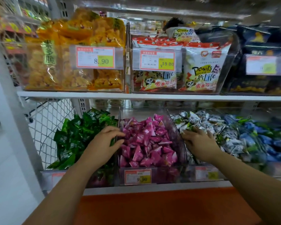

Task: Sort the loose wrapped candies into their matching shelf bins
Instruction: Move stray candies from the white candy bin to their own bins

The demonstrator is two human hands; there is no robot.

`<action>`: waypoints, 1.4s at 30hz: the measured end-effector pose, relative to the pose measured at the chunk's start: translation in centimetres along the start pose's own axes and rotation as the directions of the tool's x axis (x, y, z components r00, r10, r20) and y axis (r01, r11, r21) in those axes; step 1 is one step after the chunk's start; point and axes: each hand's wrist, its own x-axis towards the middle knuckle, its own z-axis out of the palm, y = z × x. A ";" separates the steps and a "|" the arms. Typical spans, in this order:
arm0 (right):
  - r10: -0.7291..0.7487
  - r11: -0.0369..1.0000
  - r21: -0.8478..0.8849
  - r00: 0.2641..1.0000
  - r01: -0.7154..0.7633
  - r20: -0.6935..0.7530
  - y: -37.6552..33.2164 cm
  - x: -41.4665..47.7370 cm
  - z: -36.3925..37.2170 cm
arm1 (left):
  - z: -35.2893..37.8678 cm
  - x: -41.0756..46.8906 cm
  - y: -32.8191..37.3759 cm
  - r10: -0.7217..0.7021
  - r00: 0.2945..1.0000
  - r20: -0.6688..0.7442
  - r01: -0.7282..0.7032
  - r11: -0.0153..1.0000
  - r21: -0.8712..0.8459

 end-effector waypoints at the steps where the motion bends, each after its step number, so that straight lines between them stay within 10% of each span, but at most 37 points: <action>1: 0.000 1.000 -0.002 0.999 0.000 0.051 -0.2 0.1 0.1 | 0.0 -0.1 0.0 0.000 1.000 0.003 0.000 1.000 -0.001; 5: 0.014 0.995 0.097 0.996 -0.022 0.088 -0.3 0.4 -0.8 | -0.5 -0.5 0.0 0.002 1.000 0.002 -0.002 0.999 -0.037; 12: -0.099 0.916 0.301 0.878 0.264 -0.468 -5.7 -0.4 -4.0 | -3.8 -3.4 -2.9 -0.021 0.982 -0.190 0.016 0.999 -0.027; 25: -0.779 0.593 0.351 0.626 0.725 0.025 -24.8 -1.0 -2.7 | -8.9 -10.4 -9.2 -0.166 0.927 -0.337 0.166 0.986 -0.030; 35: -0.904 0.265 -0.204 0.316 0.942 0.286 -28.8 4.4 -0.2 | -9.3 -10.1 -10.6 -0.240 0.903 -0.358 0.233 0.970 -0.062; 42: -0.953 0.203 -0.203 0.241 0.958 0.184 -30.7 6.8 0.0 | -9.3 -10.0 -10.7 -0.252 0.892 -0.375 0.253 0.966 -0.049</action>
